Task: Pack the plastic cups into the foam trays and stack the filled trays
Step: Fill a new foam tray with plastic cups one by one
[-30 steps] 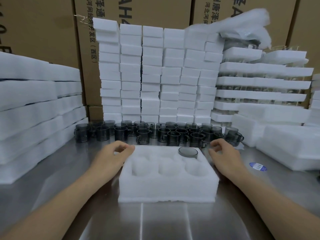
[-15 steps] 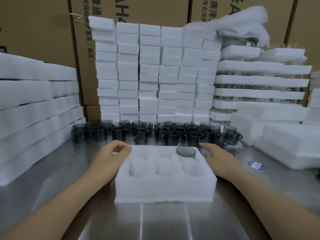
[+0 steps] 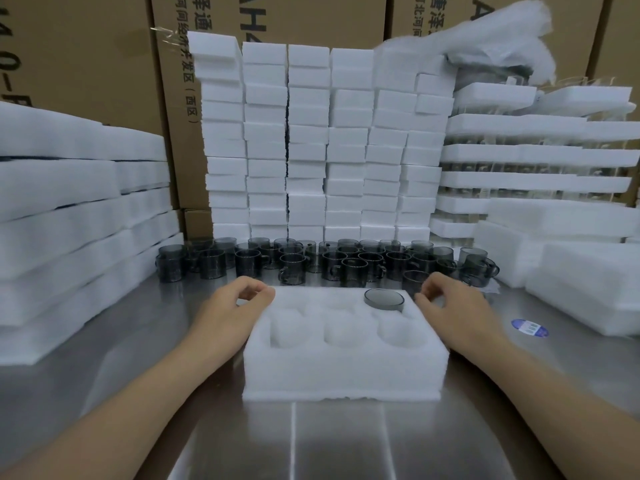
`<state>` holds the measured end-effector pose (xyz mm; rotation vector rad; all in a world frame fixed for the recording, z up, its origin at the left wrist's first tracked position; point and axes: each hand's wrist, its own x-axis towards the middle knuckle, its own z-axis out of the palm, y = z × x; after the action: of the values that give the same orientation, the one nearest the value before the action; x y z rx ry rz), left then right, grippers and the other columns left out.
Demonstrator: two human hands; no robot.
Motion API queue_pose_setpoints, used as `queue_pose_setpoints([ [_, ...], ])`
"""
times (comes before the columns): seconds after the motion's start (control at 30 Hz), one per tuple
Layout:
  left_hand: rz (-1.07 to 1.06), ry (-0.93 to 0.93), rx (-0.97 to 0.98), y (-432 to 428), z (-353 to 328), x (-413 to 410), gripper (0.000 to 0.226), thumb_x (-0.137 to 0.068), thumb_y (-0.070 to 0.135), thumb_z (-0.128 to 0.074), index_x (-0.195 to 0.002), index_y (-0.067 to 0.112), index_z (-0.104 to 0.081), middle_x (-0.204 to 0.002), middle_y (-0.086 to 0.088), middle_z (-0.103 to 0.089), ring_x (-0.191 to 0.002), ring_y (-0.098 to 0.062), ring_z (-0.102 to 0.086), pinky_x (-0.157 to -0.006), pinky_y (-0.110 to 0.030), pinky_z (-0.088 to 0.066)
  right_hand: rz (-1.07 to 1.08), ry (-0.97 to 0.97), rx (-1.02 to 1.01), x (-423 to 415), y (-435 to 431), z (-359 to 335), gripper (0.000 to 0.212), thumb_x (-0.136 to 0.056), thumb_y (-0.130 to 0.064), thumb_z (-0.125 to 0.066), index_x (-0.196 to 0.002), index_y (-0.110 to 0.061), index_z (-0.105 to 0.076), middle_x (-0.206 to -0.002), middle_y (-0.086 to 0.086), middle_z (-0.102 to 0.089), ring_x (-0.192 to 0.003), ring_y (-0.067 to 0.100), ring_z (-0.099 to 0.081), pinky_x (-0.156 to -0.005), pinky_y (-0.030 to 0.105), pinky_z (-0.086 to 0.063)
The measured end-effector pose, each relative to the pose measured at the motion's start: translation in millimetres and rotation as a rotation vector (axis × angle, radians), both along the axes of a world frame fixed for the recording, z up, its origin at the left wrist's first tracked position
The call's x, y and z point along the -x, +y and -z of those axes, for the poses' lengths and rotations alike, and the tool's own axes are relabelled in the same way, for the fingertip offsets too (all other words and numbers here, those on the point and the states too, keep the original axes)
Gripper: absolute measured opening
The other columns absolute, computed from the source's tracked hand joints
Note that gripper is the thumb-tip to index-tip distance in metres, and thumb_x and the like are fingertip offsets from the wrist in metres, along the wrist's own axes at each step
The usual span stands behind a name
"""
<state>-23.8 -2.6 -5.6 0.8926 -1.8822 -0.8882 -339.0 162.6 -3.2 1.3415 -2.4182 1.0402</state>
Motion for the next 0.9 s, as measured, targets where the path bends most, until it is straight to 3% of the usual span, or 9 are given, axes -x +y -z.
queue_pose_setpoints([
  [0.1,0.004,0.004,-0.001,0.3,0.5,0.3,0.011,-0.102,0.039,-0.068,-0.101,0.032,-0.076,-0.106,0.010,-0.073,-0.101,-0.010,-0.066,-0.087,-0.032,-0.048,0.024,-0.066,0.026,-1.1,-0.1,0.6,0.025,-0.093,-0.049,-0.069,-0.087,-0.037,-0.048,-0.084,-0.015,-0.067,-0.076,0.012,-0.061,-0.064,0.036,-0.046],
  [0.23,-0.021,0.000,0.012,-1.1,-3.2,3.0,0.005,-0.101,0.036,-0.071,-0.102,0.033,-0.075,-0.104,0.013,-0.073,-0.099,-0.008,-0.066,-0.081,-0.027,-0.046,-0.020,-0.195,0.141,-2.1,-3.2,-1.8,0.020,-0.096,-0.029,-0.075,-0.093,-0.031,-0.055,-0.088,-0.006,-0.068,-0.077,0.015,-0.068,-0.064,0.029,-0.047],
  [0.33,-0.046,0.042,0.010,-0.6,-8.2,7.2,0.008,-0.100,0.030,-0.073,-0.105,0.036,-0.073,-0.106,0.015,-0.072,-0.101,-0.002,-0.064,-0.079,-0.022,-0.045,-0.058,-0.479,0.332,-6.6,-6.1,-10.2,0.016,-0.098,-0.011,-0.072,-0.099,-0.020,-0.059,-0.093,0.012,-0.070,-0.057,0.016,-0.072,-0.050,0.024,-0.050],
  [0.43,-0.061,0.079,0.034,2.5,-13.9,11.3,0.012,-0.098,0.027,-0.074,-0.099,0.039,-0.074,-0.098,0.020,-0.073,-0.099,-0.002,-0.065,-0.078,-0.024,-0.045,-0.084,-0.758,0.516,-16.0,-8.4,-27.3,0.020,-0.100,-0.001,-0.066,-0.100,-0.017,-0.055,-0.096,0.014,-0.065,-0.052,0.013,-0.072,-0.046,0.030,-0.054],
  [0.5,-0.045,0.088,0.082,7.8,-20.6,12.3,0.015,-0.097,0.024,-0.075,-0.094,0.039,-0.076,-0.093,0.027,-0.073,-0.093,0.001,-0.066,-0.078,-0.024,-0.046,-0.121,-0.824,0.625,-25.7,-6.9,-42.8,0.022,-0.101,0.001,-0.065,-0.100,-0.018,-0.053,-0.097,0.012,-0.065,-0.054,0.011,-0.073,-0.042,0.025,-0.053],
  [0.57,-0.019,0.110,0.147,16.6,-28.6,13.0,0.017,-0.096,0.022,-0.075,-0.094,0.039,-0.077,-0.092,0.026,-0.074,-0.090,0.004,-0.067,-0.080,-0.024,-0.048,-0.213,-0.772,0.697,-39.0,-2.2,-57.7,0.022,-0.101,-0.002,-0.066,-0.102,-0.021,-0.054,-0.099,0.011,-0.067,-0.062,0.012,-0.077,-0.044,0.021,-0.053],
  [0.67,0.052,0.177,0.208,32.6,-38.3,15.6,0.023,-0.094,0.027,-0.080,-0.110,0.042,-0.072,-0.096,0.019,-0.074,-0.088,-0.004,-0.070,-0.085,-0.031,-0.056,-0.466,-0.502,0.747,-70.3,8.2,-78.0,0.025,-0.101,-0.006,-0.068,-0.102,-0.029,-0.058,-0.101,0.005,-0.070,-0.076,0.021,-0.080,-0.054,0.023,-0.056],
  [0.8,0.111,0.205,0.260,53.3,-43.8,21.2,0.073,-0.090,0.039,-0.085,-0.151,0.050,-0.047,-0.101,0.017,-0.071,-0.074,-0.011,-0.070,-0.073,-0.024,-0.056,-0.737,-0.223,0.681,-113.8,17.2,-81.2,0.025,-0.103,-0.003,-0.064,-0.103,-0.027,-0.059,-0.101,-0.007,-0.065,-0.082,0.023,-0.080,-0.064,0.028,-0.061],
  [0.9,0.132,0.267,0.310,63.7,-43.4,22.9,0.085,-0.090,0.034,-0.086,-0.158,0.050,-0.038,-0.099,0.012,-0.071,-0.065,-0.010,-0.064,-0.068,-0.018,-0.052,-0.805,-0.165,0.556,-130.7,16.1,-71.8,0.024,-0.102,-0.002,-0.064,-0.104,-0.025,-0.059,-0.101,-0.009,-0.065,-0.090,0.022,-0.079,-0.071,0.037,-0.064],
])
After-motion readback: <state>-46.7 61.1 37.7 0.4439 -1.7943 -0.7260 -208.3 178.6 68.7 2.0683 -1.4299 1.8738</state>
